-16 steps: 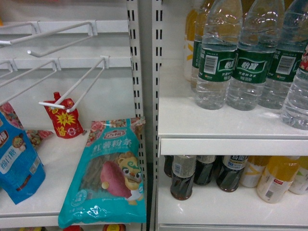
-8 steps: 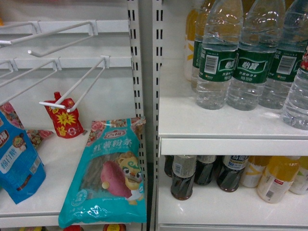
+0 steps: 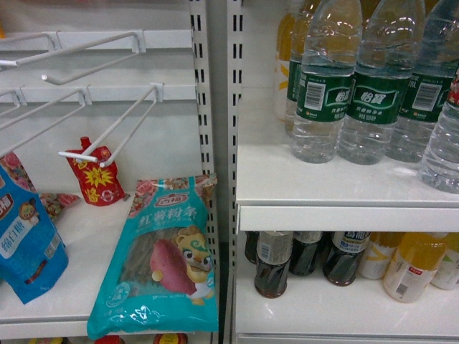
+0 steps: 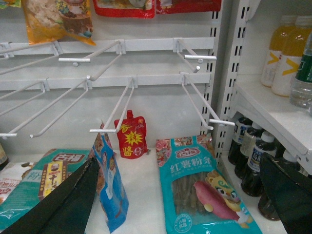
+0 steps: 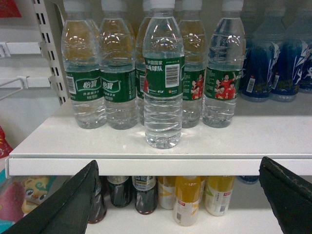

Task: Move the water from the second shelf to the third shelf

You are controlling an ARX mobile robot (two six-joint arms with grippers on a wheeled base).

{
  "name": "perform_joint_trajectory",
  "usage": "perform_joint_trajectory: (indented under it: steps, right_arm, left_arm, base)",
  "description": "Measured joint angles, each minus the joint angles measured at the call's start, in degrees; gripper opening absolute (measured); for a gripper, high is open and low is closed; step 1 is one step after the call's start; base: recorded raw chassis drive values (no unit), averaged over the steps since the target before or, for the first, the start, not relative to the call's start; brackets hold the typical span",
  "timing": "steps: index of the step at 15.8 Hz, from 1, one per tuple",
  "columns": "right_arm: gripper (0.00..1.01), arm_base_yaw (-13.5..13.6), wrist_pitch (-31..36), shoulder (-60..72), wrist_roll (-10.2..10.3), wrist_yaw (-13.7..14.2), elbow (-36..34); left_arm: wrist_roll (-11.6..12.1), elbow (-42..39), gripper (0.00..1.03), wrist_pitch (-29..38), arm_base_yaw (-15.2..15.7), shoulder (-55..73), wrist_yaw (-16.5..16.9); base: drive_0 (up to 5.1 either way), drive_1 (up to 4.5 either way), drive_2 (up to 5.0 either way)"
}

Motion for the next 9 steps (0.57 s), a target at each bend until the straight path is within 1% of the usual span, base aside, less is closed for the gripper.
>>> perform_joint_trajectory:
  steps: [9]
  right_arm:
    - [0.98, 0.0, 0.0, 0.0, 0.0, 0.0, 0.0]
  left_arm:
    - [0.0, 0.0, 0.98, 0.0, 0.0, 0.0, 0.0]
  base:
    - [0.0, 0.00, 0.0]
